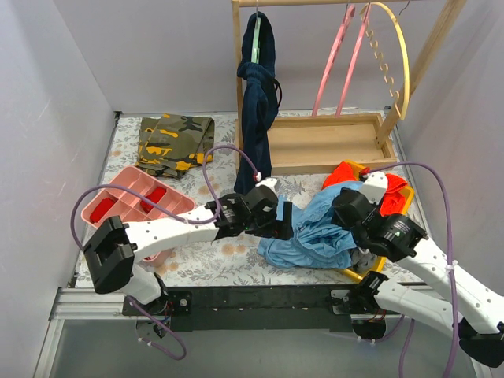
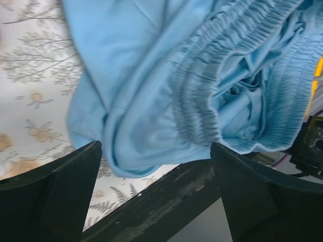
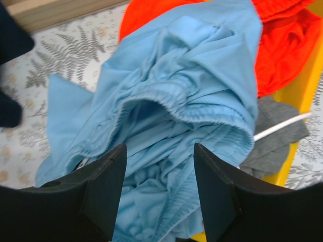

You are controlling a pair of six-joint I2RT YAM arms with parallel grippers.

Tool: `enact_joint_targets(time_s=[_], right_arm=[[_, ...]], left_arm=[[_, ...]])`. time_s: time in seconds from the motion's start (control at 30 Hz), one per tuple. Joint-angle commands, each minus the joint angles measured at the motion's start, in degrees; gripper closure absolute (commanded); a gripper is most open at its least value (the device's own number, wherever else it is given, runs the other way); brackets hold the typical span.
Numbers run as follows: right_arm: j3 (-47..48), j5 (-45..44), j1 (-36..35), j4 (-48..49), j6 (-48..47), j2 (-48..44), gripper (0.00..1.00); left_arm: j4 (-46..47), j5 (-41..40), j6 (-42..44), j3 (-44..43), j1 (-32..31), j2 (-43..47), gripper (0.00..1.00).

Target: Place the shorts on the hanger

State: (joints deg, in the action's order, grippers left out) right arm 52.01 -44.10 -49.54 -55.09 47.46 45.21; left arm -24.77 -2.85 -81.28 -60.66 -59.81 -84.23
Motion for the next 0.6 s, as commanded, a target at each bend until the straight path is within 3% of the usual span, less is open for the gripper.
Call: enact_joint_targets(time_s=[0.0,0.3,0.47,0.57], right_arm=[[-1.91,-3.63,4.62,3.84,-5.0,0.67,0.37],[-4.55,-2.49,12.53,11.14,-12.21,3.47,0.39],[-5.6,-2.22,14.55,14.04,-14.76,7.16,0.41],[-5.43,-1.26,16.22,15.71,-16.69,10.06,0.44]], left_arm=[[4.99,-5.06,-5.73,-3.67,-3.81,-1.64,0.13],[11.58,-8.14,-9.61,-3.06,-7.24,-8.31,0.3],[11.24,-9.01,-8.55,-3.41,-8.48,-9.38,0.51],[9.23,-14.7,-7.76,-2.45,-8.48,-6.32,0.87]])
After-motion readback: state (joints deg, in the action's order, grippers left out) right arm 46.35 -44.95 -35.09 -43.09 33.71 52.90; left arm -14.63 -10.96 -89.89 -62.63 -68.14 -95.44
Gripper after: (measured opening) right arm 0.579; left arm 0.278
